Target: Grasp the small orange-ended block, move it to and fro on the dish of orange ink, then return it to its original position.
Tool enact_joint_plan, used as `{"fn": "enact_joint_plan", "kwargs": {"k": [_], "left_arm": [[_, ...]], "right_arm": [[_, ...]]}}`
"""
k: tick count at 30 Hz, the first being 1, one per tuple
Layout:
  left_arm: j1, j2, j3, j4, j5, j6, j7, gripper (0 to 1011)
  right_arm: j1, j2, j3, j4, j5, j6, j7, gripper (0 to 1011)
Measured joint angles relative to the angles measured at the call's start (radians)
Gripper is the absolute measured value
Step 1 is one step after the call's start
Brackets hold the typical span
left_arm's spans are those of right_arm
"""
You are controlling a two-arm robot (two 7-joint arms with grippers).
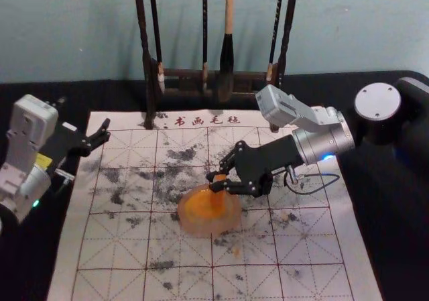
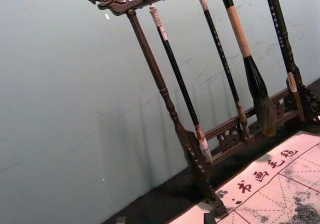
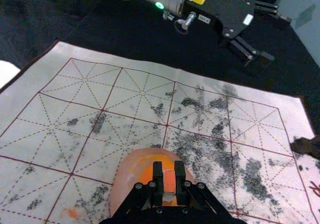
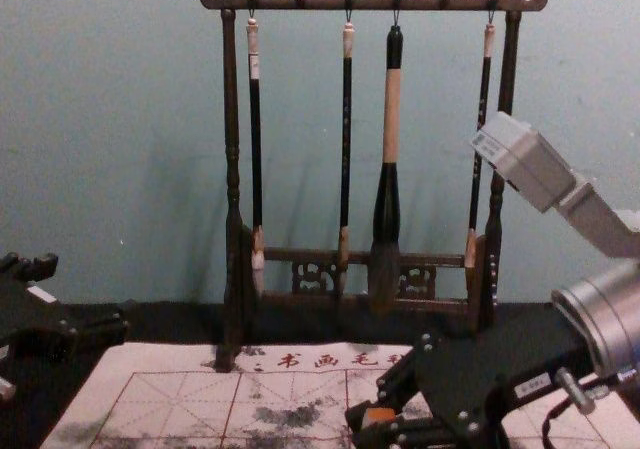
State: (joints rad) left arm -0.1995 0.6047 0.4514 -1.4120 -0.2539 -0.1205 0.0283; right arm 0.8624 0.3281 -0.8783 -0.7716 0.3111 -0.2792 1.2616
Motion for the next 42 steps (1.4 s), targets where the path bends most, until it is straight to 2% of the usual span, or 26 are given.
{"fn": "enact_joint_plan", "kwargs": {"k": [12, 23, 32, 42], "left_arm": [[0.000, 0.000, 0.000, 0.000, 0.000, 0.000, 0.000, 1001], [0.000, 0.000, 0.000, 0.000, 0.000, 0.000, 0.000, 1001], [0.000, 0.000, 0.000, 0.000, 0.000, 0.000, 0.000, 1001], [0.000, 0.000, 0.000, 0.000, 0.000, 0.000, 0.000, 1001]], "right_arm": [[-0.019, 0.027, -0.015, -0.054, 0.016, 0.015, 0.007, 134], [-0.023, 0.027, -0.030, -0.064, 0.028, 0.015, 0.015, 134], [-0.011, -0.002, -0.040, -0.034, 0.034, -0.003, 0.028, 134], [0.011, -0.047, -0.043, 0.031, 0.034, -0.031, 0.035, 134]]}}
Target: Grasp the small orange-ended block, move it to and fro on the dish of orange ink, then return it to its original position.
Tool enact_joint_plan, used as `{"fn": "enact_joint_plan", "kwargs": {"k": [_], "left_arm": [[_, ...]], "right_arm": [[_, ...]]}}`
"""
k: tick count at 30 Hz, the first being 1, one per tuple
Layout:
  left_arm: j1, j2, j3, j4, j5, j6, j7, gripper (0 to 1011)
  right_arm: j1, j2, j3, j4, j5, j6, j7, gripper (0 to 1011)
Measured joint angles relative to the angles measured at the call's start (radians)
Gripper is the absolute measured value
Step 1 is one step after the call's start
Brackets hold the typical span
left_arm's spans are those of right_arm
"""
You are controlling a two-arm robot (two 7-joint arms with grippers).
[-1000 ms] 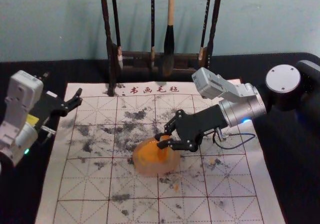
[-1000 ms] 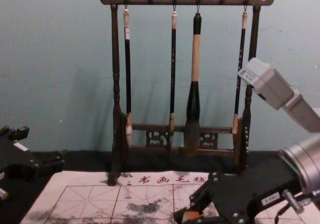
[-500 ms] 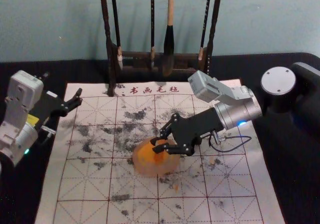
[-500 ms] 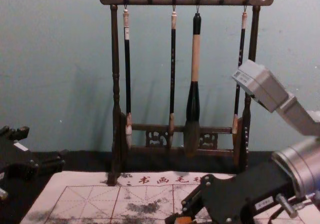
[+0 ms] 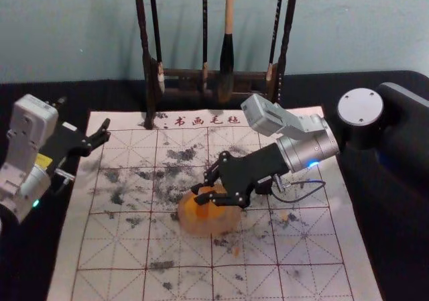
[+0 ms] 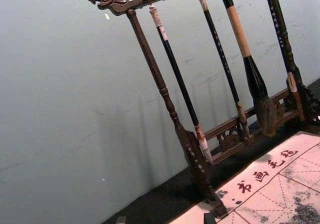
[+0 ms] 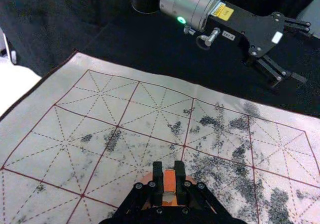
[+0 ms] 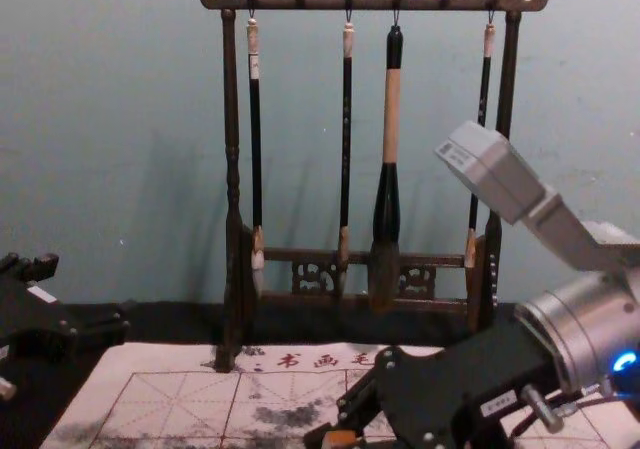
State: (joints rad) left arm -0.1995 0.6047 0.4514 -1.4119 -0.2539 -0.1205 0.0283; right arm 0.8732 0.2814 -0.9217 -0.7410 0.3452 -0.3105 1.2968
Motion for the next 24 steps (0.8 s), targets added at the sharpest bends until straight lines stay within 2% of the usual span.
{"fn": "enact_joint_plan", "kwargs": {"k": [17, 24], "left_arm": [[0.000, 0.000, 0.000, 0.000, 0.000, 0.000, 0.000, 1001], [0.000, 0.000, 0.000, 0.000, 0.000, 0.000, 0.000, 1001]], "right_arm": [[0.034, -0.051, 0.019, 0.105, -0.018, -0.038, -0.001, 134], [0.037, -0.051, 0.027, 0.112, -0.029, -0.039, -0.008, 134]]}}
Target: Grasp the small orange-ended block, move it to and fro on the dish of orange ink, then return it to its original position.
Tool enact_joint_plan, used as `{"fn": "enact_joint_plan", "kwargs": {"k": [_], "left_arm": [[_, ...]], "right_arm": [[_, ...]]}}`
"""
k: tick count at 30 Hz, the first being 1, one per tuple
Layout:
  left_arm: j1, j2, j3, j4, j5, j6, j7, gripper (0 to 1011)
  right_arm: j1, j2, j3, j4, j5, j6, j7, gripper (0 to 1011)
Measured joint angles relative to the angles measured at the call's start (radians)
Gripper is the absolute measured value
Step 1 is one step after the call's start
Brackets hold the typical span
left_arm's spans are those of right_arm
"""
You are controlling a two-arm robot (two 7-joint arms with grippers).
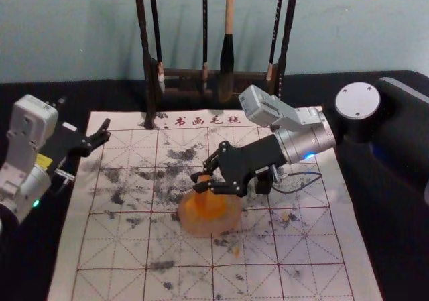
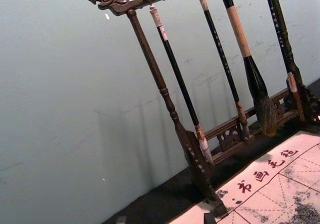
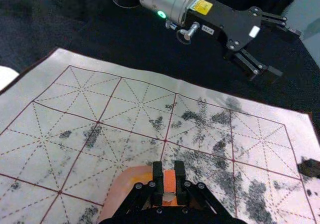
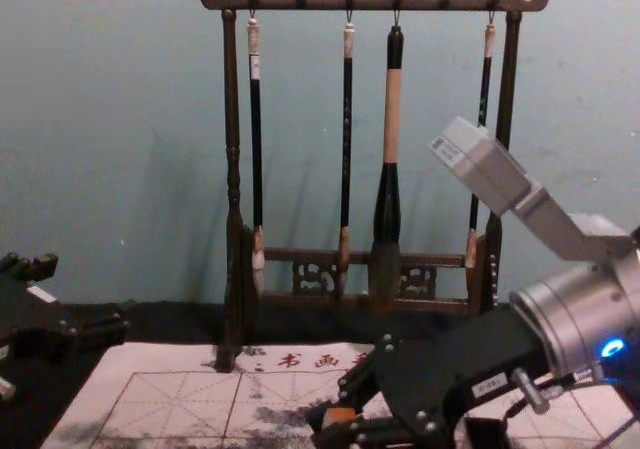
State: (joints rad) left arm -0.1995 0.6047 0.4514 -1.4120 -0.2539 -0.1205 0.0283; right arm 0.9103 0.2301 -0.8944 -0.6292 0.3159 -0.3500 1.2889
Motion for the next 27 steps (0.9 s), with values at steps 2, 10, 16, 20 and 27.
{"fn": "enact_joint_plan", "kwargs": {"k": [2, 10, 16, 20, 27], "left_arm": [[0.000, 0.000, 0.000, 0.000, 0.000, 0.000, 0.000, 1001], [0.000, 0.000, 0.000, 0.000, 0.000, 0.000, 0.000, 1001], [0.000, 0.000, 0.000, 0.000, 0.000, 0.000, 0.000, 1001], [0.000, 0.000, 0.000, 0.000, 0.000, 0.000, 0.000, 1001], [0.000, 0.000, 0.000, 0.000, 0.000, 0.000, 0.000, 1002]], "right_arm": [[-0.001, 0.005, 0.003, -0.007, -0.005, 0.002, -0.004, 134], [-0.012, 0.024, 0.012, -0.035, -0.013, 0.017, -0.015, 134], [-0.018, 0.036, 0.015, -0.052, -0.016, 0.025, -0.022, 134], [-0.020, 0.041, 0.017, -0.058, -0.016, 0.028, -0.024, 134], [-0.022, 0.043, 0.018, -0.060, -0.016, 0.028, -0.025, 134]]}}
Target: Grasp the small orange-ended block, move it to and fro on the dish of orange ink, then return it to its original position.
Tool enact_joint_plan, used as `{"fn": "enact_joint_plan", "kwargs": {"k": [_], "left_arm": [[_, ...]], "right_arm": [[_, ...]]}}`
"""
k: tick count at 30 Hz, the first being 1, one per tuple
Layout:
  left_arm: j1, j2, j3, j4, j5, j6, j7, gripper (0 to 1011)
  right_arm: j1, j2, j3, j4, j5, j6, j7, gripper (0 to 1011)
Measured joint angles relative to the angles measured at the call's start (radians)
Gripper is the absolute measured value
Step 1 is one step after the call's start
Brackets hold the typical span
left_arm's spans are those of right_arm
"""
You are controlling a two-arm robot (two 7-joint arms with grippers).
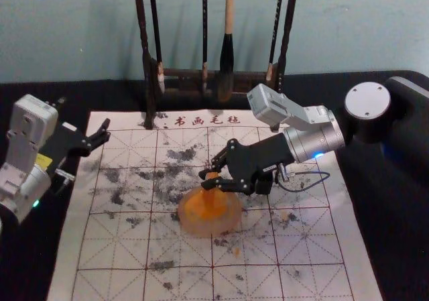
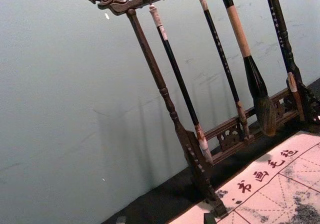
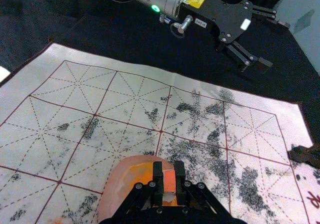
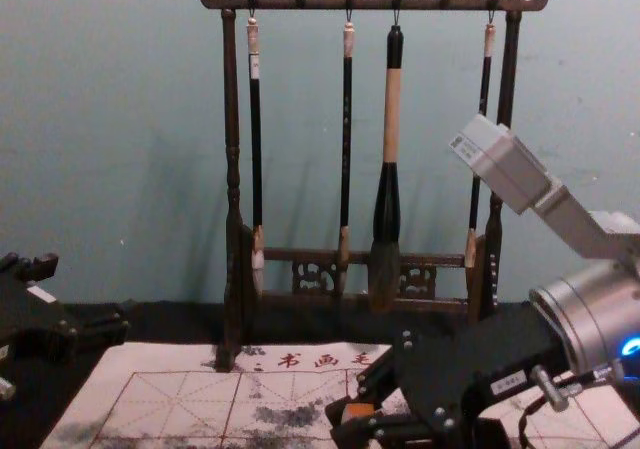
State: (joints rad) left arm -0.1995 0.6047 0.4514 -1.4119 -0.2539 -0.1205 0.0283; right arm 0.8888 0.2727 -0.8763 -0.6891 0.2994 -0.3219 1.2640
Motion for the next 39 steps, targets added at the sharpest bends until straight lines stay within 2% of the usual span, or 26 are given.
{"fn": "enact_joint_plan", "kwargs": {"k": [11, 20, 30, 32, 33, 39], "left_arm": [[0.000, 0.000, 0.000, 0.000, 0.000, 0.000, 0.000, 1001], [0.000, 0.000, 0.000, 0.000, 0.000, 0.000, 0.000, 1001], [0.000, 0.000, 0.000, 0.000, 0.000, 0.000, 0.000, 1001], [0.000, 0.000, 0.000, 0.000, 0.000, 0.000, 0.000, 1001], [0.000, 0.000, 0.000, 0.000, 0.000, 0.000, 0.000, 1001], [0.000, 0.000, 0.000, 0.000, 0.000, 0.000, 0.000, 1001]], "right_arm": [[-0.009, 0.010, 0.007, -0.027, 0.009, 0.003, -0.005, 134], [-0.031, 0.055, 0.017, -0.129, 0.028, 0.030, -0.025, 134], [-0.068, 0.138, 0.031, -0.291, 0.061, 0.070, -0.063, 134], [-0.085, 0.173, 0.039, -0.348, 0.073, 0.085, -0.083, 134], [-0.085, 0.173, 0.039, -0.348, 0.073, 0.085, -0.083, 134], [-0.133, 0.259, 0.061, -0.476, 0.098, 0.114, -0.127, 134]]}}
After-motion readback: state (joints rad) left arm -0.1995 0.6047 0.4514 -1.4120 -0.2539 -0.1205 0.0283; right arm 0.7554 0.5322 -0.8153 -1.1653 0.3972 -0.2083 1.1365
